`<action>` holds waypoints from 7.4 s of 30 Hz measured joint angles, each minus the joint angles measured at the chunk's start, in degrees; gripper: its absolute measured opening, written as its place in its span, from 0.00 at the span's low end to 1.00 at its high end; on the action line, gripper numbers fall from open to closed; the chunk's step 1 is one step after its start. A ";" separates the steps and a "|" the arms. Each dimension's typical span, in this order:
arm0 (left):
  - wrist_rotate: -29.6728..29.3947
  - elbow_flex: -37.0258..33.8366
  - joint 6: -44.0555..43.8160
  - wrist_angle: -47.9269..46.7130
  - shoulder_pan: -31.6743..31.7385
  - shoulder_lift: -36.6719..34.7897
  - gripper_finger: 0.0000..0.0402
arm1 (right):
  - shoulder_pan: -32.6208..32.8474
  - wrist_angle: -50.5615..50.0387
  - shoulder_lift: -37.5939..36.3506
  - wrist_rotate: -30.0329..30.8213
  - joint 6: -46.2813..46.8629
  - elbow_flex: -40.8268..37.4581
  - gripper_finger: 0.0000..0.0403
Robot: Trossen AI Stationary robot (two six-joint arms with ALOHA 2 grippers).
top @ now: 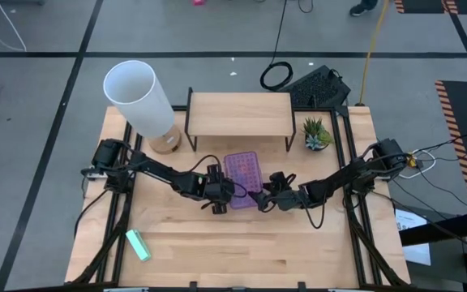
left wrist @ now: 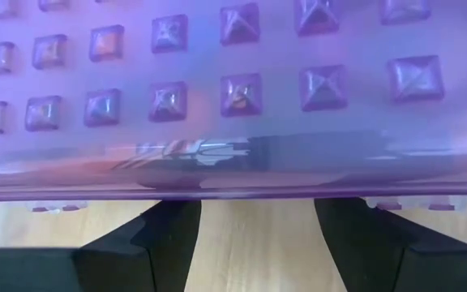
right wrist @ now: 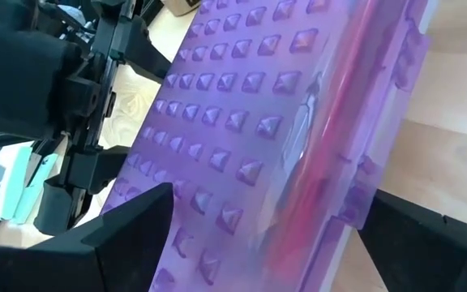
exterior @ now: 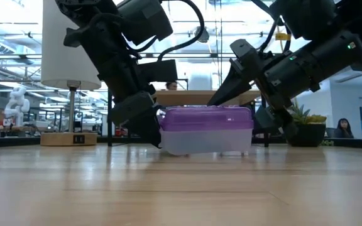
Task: Pack school essentials
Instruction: Put the transparent violet supply box on the shelf
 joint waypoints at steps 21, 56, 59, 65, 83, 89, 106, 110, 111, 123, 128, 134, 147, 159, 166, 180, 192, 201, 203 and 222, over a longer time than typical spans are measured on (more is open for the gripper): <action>0.02 0.07 -0.66 -5.33 -0.15 -4.88 0.61 | -0.18 3.91 -0.76 -1.23 -1.08 0.13 0.89; -2.81 0.11 1.05 -7.94 -0.15 -9.11 0.61 | -1.21 4.04 -7.13 -1.25 -7.79 0.31 0.89; -2.82 0.11 1.18 -7.94 -0.15 -9.10 0.61 | -1.21 4.04 -7.13 -1.28 -7.93 0.32 0.89; -2.82 0.11 1.25 -8.02 -0.15 -9.07 0.61 | -1.23 4.72 -7.08 -1.31 -8.40 0.31 0.89; -2.77 0.11 4.52 -16.81 0.05 -17.05 0.61 | -2.50 7.76 -8.61 -2.73 -16.30 4.70 0.89; -3.04 0.15 7.74 -19.77 2.59 -22.71 0.61 | -5.89 4.79 -8.63 -5.78 -17.79 6.99 0.89; -0.54 0.28 17.52 -11.24 13.66 -24.98 0.61 | -16.60 1.98 -13.54 -8.50 -21.57 6.93 0.89; 1.24 0.28 20.82 -5.61 16.40 -24.96 0.61 | -19.22 -1.04 -16.96 -8.62 -23.38 6.93 0.89; 1.37 0.28 21.67 -3.77 17.06 -24.96 0.61 | -19.87 -1.84 -17.84 -8.59 -23.79 6.93 0.89; 8.74 0.28 25.01 9.09 27.11 -24.84 0.61 | -29.11 -4.35 -20.37 -13.26 -24.56 7.02 0.89; 10.43 0.71 23.51 14.46 30.61 -24.12 0.61 | -31.64 -5.06 -19.96 -16.69 -25.61 6.88 0.89; 14.32 0.92 21.42 20.31 32.38 -20.64 0.61 | -34.24 -5.14 -17.65 -19.09 -24.45 6.77 0.89; 11.39 0.27 19.14 11.48 32.23 -19.75 0.61 | -36.66 -4.03 -17.94 -21.22 -23.68 6.82 0.89; 11.35 0.26 19.47 7.11 31.58 -19.82 0.61 | -36.59 -3.65 -17.94 -22.04 -22.28 6.86 0.89; 10.31 0.42 20.93 -1.16 31.82 -19.93 0.61 | -36.46 -3.21 -17.97 -21.12 -22.05 6.86 0.89; 3.38 0.42 18.95 -1.41 31.91 -19.98 0.61 | -35.80 -3.99 -19.89 -15.11 -26.08 6.84 0.89; 0.63 0.39 17.68 -4.99 30.49 -21.61 0.61 | -30.66 -2.57 -25.24 -15.20 -45.76 6.86 0.89; -2.53 0.37 18.24 -4.95 24.74 -23.06 0.61 | -35.37 -1.56 -14.69 -24.03 -53.71 13.66 0.66; -5.54 0.37 19.43 -5.88 23.43 -23.06 0.61 | -36.36 -5.64 -12.53 -24.00 -53.88 16.65 0.56; -8.09 0.33 19.67 1.08 26.54 -23.12 0.61 | -35.35 -15.52 -10.01 -17.45 -42.54 21.07 0.01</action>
